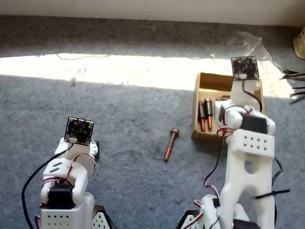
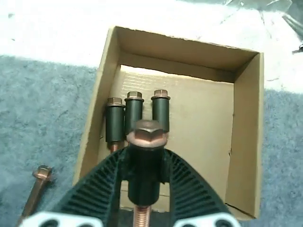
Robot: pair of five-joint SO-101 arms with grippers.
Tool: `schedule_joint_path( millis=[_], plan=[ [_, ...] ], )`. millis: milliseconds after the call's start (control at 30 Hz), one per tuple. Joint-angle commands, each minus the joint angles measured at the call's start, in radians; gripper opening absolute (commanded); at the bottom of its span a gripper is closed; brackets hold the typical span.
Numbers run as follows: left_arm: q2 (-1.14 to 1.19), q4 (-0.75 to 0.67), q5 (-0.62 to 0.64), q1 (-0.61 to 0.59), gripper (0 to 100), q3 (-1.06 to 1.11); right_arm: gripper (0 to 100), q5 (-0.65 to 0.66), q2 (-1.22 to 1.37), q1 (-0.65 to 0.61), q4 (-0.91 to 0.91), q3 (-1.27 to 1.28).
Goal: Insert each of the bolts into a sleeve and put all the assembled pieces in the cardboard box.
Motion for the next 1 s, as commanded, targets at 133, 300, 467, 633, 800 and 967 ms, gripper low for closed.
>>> schedule_joint_path(
  millis=[133,300,467,633,800,967],
  plan=[
    [-0.012,-0.002,-0.006,-0.013,1,-0.008,0.4,0.012,0.414,0.07,-0.008,-0.331],
    [-0.012,-0.005,-0.008,-0.013,1,-0.007,0.4,0.012,0.668,0.096,-0.004,-0.515],
    [-0.012,-0.006,-0.008,-0.015,1,-0.007,0.6,0.089,0.826,0.091,-0.001,-0.625],
    [-0.012,-0.006,-0.008,-0.015,1,-0.007,0.9,0.094,0.86,0.087,0.048,-0.647],
    [-0.012,-0.006,-0.008,-0.015,1,-0.005,11.1,0.094,0.857,0.071,0.064,-0.647],
    [-0.012,-0.008,-0.008,-0.015,1,-0.002,15.0,0.094,0.842,0.07,0.068,-0.65]
  ],
)
